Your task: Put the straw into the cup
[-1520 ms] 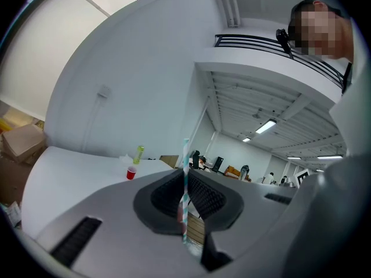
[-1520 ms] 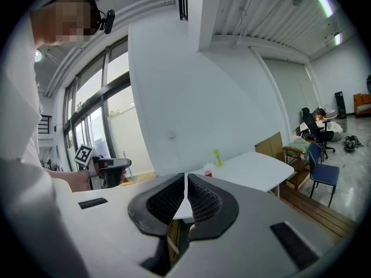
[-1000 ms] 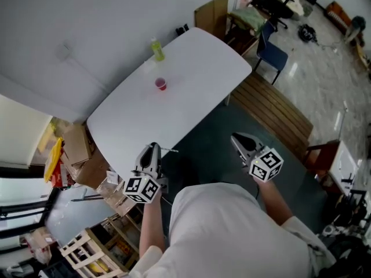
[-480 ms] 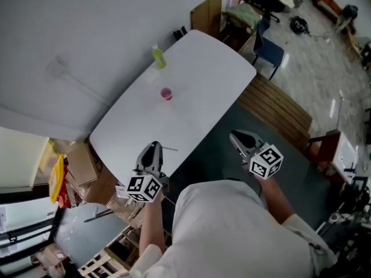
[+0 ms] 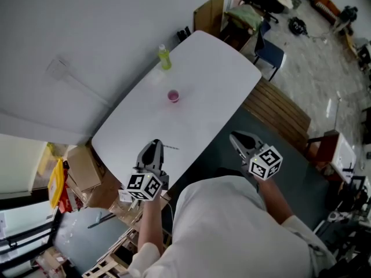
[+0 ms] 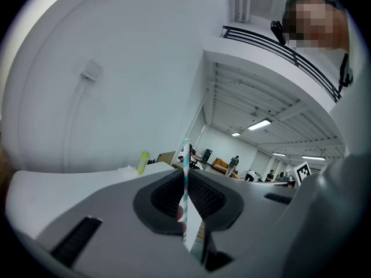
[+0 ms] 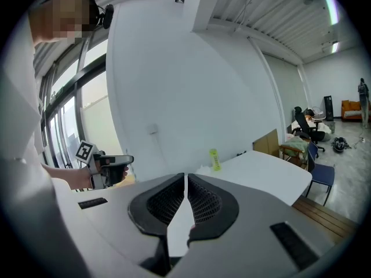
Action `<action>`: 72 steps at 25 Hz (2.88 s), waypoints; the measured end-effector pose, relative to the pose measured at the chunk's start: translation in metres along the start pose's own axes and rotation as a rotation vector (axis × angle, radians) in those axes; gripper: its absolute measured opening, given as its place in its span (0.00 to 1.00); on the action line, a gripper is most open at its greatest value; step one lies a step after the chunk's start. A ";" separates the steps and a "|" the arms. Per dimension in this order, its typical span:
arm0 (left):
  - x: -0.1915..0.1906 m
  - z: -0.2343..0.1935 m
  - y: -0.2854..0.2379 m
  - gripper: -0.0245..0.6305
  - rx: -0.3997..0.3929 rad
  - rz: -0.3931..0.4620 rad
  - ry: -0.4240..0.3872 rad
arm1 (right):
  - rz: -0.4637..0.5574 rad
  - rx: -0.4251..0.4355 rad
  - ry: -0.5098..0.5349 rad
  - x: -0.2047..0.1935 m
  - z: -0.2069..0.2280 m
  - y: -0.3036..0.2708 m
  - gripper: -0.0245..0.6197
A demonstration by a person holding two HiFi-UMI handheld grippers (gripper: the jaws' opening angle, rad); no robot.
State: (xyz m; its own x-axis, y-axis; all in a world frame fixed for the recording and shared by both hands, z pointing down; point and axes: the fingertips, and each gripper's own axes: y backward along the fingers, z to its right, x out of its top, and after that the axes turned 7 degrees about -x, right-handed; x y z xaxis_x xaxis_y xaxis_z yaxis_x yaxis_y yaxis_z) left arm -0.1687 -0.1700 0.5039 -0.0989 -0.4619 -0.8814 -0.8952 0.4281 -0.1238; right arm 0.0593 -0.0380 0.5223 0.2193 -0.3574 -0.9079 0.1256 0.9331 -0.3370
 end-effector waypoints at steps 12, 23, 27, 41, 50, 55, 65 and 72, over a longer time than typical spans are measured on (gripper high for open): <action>0.002 -0.008 -0.003 0.07 0.023 0.022 0.018 | -0.009 0.035 0.010 0.004 -0.002 -0.023 0.10; 0.012 -0.018 -0.019 0.07 0.132 0.078 0.037 | -0.049 0.177 0.037 0.023 0.011 -0.081 0.10; 0.018 -0.028 -0.034 0.07 0.183 0.108 0.043 | -0.084 0.236 0.047 0.027 0.018 -0.109 0.10; 0.035 -0.067 -0.124 0.07 0.302 0.169 0.016 | -0.229 0.407 0.073 0.022 0.062 -0.172 0.10; 0.014 -0.108 -0.177 0.07 0.381 0.161 0.019 | -0.298 0.496 0.101 0.010 0.079 -0.211 0.10; 0.002 -0.126 -0.199 0.07 0.430 0.159 0.018 | -0.338 0.536 0.115 0.002 0.084 -0.227 0.10; -0.043 -0.189 -0.226 0.07 0.558 0.143 0.095 | -0.409 0.575 0.134 -0.008 0.101 -0.240 0.10; -0.072 -0.204 -0.239 0.08 0.587 0.104 0.165 | -0.431 0.555 0.130 -0.008 0.119 -0.246 0.10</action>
State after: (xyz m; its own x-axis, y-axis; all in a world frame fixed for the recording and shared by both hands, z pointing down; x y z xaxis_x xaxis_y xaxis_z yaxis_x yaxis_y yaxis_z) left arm -0.0363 -0.3977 0.6902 -0.2810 -0.4890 -0.8258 -0.4935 0.8116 -0.3127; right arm 0.1413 -0.2699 0.6421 -0.0730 -0.6498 -0.7566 0.6563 0.5399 -0.5270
